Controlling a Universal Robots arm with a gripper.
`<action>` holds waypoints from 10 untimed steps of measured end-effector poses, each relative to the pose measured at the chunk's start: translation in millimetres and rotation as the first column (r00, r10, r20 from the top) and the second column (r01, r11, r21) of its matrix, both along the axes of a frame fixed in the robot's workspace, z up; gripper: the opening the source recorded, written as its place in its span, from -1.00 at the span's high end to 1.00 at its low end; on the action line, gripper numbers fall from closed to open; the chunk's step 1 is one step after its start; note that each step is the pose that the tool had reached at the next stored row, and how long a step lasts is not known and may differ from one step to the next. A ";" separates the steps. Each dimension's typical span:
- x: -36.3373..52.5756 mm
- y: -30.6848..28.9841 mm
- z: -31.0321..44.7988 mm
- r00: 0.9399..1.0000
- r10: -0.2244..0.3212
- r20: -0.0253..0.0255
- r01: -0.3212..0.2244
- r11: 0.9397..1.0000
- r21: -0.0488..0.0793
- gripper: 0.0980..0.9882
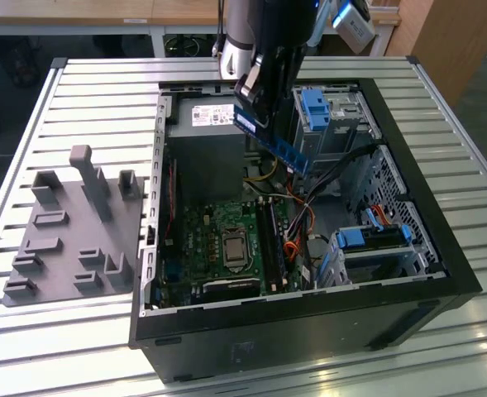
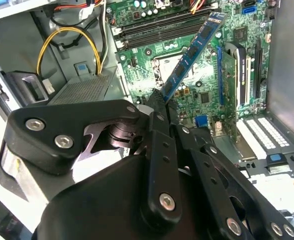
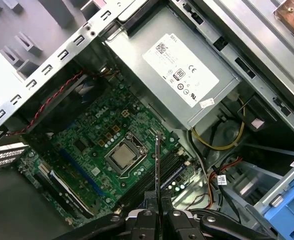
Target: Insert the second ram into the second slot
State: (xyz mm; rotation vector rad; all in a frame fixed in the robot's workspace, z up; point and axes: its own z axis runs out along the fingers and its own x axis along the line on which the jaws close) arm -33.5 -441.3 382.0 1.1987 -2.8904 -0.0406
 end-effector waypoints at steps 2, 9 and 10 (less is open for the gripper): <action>0.0 0.0 -0.1 1.000 -0.022 0.000 0.022 1.000 0.000 0.91; 0.0 0.0 -0.2 0.997 -0.076 0.000 0.076 0.997 0.000 0.91; 0.0 0.0 -0.2 0.997 -0.081 0.000 0.081 0.997 0.000 0.91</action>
